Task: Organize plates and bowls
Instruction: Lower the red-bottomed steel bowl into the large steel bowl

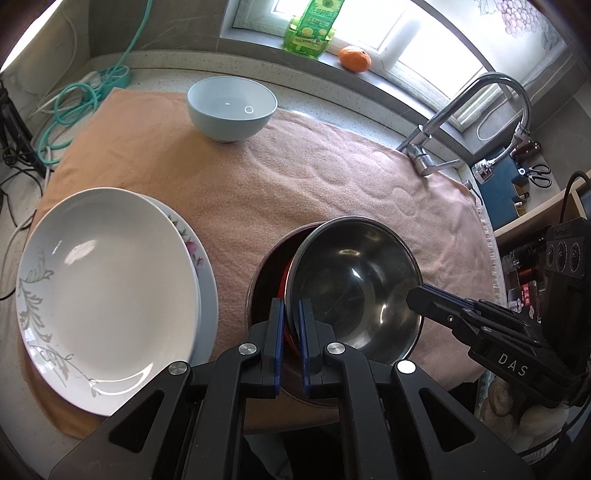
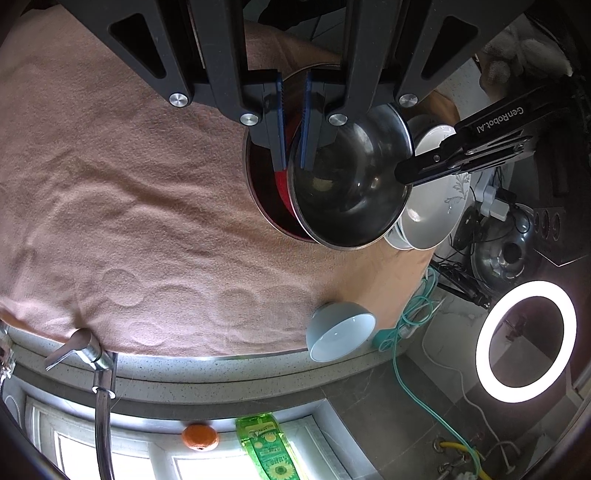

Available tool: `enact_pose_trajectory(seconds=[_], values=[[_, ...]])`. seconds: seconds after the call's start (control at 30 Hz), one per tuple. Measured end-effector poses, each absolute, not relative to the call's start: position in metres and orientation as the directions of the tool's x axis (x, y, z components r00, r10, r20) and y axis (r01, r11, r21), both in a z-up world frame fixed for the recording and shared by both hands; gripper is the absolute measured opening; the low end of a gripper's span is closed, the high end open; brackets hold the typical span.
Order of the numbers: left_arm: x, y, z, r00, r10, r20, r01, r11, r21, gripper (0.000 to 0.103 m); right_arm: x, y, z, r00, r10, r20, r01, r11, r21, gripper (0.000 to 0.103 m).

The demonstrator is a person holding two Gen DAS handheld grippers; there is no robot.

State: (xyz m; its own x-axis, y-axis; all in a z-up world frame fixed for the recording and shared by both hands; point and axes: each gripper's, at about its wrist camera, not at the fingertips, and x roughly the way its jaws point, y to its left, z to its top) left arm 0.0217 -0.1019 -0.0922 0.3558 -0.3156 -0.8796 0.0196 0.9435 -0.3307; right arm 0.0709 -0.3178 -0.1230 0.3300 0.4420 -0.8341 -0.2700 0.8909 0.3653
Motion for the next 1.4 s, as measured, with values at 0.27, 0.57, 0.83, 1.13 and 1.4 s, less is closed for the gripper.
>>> enact_pose_trajectory(seconds=[0.27, 0.57, 0.83, 1.13, 1.4], values=[[0.021, -0.104, -0.099, 0.340, -0.304, -0.890, 0.032, 0.949, -0.313, 0.006, 0.071, -0.315, -0.131, 0.316, 0.426, -0.848, -0.268, 0.897, 0.351, 0.007], [0.022, -0.110, -0.106, 0.318, -0.278, -0.906, 0.058, 0.960, -0.274, 0.006, 0.074, -0.311, -0.138, 0.303, 0.396, -0.867, -0.273, 0.907, 0.319, 0.007], [0.024, -0.113, -0.112, 0.297, -0.269, -0.916, 0.064, 0.963, -0.262, 0.006, 0.075, -0.309, -0.142, 0.289, 0.377, -0.880, -0.277, 0.913, 0.300, 0.007], [0.026, -0.113, -0.115, 0.288, -0.264, -0.920, 0.065, 0.965, -0.256, 0.006, 0.078, -0.306, -0.147, 0.275, 0.363, -0.890, -0.285, 0.915, 0.286, 0.009], [0.027, -0.113, -0.115, 0.284, -0.269, -0.920, 0.068, 0.963, -0.261, 0.006, 0.080, -0.304, -0.147, 0.270, 0.352, -0.896, -0.284, 0.918, 0.275, 0.010]])
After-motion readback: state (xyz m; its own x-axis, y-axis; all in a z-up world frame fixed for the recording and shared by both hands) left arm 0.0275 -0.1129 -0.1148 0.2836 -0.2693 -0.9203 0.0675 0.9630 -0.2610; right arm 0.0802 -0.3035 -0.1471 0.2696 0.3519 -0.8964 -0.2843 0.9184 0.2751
